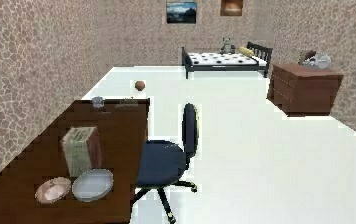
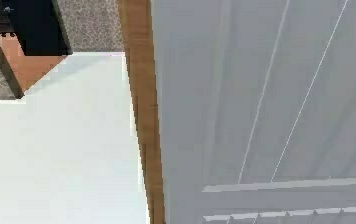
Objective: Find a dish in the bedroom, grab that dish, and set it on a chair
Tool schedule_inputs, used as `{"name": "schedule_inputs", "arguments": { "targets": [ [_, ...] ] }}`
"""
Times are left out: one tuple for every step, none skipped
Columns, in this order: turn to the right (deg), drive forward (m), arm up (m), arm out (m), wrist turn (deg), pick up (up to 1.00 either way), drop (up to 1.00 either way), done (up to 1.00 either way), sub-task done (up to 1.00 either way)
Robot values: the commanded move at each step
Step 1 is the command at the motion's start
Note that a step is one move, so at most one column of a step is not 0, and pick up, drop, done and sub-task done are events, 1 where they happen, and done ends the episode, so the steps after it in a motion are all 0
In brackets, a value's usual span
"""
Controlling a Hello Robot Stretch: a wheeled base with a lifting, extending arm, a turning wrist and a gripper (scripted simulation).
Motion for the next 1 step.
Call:
{"name": "schedule_inputs", "arguments": {
  "targets": [
    [-45.0,0.0,0.0,0.0,0.0,0.0,0.0,0.0,0.0]
  ]
}}
